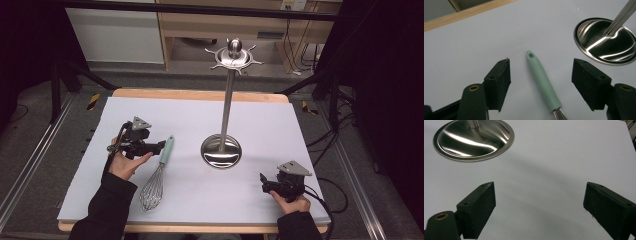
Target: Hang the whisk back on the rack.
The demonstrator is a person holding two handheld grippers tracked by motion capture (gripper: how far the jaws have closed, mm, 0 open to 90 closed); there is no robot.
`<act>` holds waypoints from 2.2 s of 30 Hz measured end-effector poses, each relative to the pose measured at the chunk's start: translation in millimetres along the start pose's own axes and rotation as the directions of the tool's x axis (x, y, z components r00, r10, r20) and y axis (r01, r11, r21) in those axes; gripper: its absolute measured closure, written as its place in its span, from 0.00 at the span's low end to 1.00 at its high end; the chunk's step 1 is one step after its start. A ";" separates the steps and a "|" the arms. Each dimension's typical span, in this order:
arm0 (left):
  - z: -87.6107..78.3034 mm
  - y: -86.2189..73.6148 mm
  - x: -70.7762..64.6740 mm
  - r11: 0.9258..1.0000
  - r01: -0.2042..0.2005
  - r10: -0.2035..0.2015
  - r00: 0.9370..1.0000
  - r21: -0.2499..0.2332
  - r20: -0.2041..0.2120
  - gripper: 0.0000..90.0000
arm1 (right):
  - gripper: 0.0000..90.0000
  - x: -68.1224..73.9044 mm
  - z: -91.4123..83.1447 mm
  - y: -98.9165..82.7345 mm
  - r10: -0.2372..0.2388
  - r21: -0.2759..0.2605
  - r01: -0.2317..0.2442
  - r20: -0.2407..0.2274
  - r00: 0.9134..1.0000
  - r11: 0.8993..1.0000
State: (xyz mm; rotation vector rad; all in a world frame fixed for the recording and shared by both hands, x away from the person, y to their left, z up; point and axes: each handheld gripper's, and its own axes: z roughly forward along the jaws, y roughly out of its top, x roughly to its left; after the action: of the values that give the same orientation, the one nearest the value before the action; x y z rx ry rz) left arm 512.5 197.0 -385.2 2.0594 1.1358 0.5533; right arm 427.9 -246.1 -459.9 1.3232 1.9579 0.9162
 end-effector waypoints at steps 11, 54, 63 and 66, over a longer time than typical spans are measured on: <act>16.6 -1.6 -5.1 0.993 -0.030 0.031 1.000 0.113 -0.006 0.38 | 0.12 0.0 1.3 -0.3 -0.005 0.006 0.005 -0.003 1.000 1.000; 55.3 -25.3 -13.3 0.943 0.057 -0.061 0.998 0.327 0.001 0.70 | 0.12 0.1 2.8 -0.3 -0.004 0.017 0.004 -0.008 1.000 1.000; 61.6 -29.2 -14.0 0.923 0.034 -0.047 0.999 0.384 0.025 0.62 | 0.12 0.5 3.4 -0.4 -0.002 0.022 0.002 -0.011 1.000 1.000; 64.8 -31.9 -14.7 0.921 0.033 -0.049 0.998 0.389 0.032 0.56 | 0.12 0.2 3.3 -0.4 -0.004 0.022 0.004 -0.010 1.000 1.000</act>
State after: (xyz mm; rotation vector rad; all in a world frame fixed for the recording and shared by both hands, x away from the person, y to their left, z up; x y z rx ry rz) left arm 529.7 171.5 -452.1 2.3614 1.3462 0.2754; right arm 430.2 -245.4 -462.2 1.3287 1.9830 0.9029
